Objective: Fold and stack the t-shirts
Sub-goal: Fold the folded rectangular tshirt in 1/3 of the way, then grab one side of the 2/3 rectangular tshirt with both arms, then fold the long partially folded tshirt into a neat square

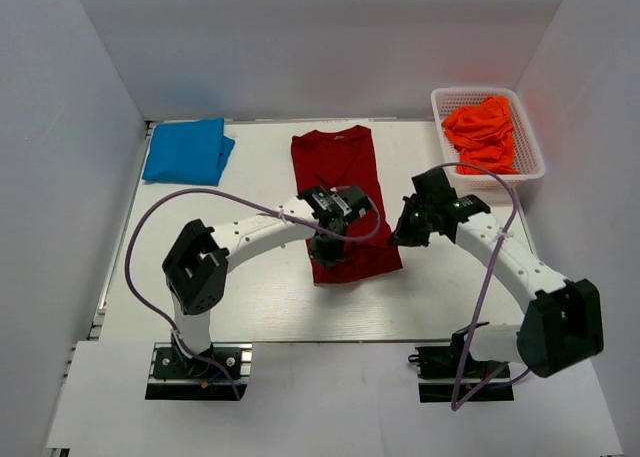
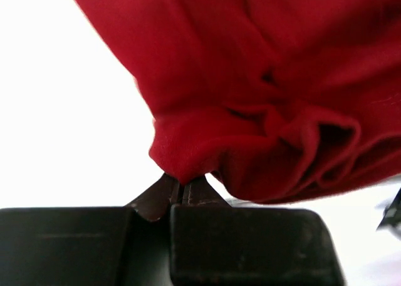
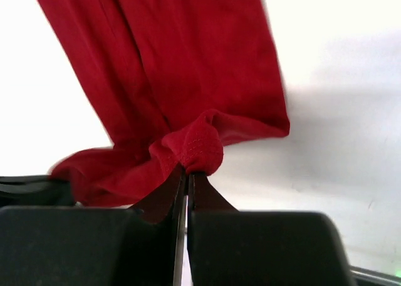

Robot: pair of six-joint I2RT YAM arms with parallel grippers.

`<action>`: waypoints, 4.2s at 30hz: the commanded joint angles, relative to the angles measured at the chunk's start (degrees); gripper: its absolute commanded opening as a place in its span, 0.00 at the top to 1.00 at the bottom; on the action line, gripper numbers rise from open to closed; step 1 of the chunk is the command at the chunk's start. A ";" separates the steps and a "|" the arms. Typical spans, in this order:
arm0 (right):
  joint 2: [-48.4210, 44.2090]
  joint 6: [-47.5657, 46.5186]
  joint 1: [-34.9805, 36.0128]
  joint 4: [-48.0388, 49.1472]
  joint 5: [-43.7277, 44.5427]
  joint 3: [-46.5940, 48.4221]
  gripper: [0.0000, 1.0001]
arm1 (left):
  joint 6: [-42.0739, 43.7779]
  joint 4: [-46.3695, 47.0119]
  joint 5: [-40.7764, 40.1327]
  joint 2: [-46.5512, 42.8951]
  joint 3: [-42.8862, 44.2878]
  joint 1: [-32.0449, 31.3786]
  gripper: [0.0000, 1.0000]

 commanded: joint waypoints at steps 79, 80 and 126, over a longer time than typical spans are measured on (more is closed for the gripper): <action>17.78 -7.75 -4.13 18.57 -0.87 -7.43 1.00 | 1.19 33.35 21.83 -2.38 -25.57 20.25 1.00; 13.51 -8.71 -4.04 17.60 -1.05 -7.87 1.00 | 0.58 32.03 21.81 -4.05 -26.71 20.25 1.00; 55.82 -11.80 -9.22 9.06 -4.63 64.00 0.81 | 0.92 17.43 17.25 20.46 30.14 36.86 0.78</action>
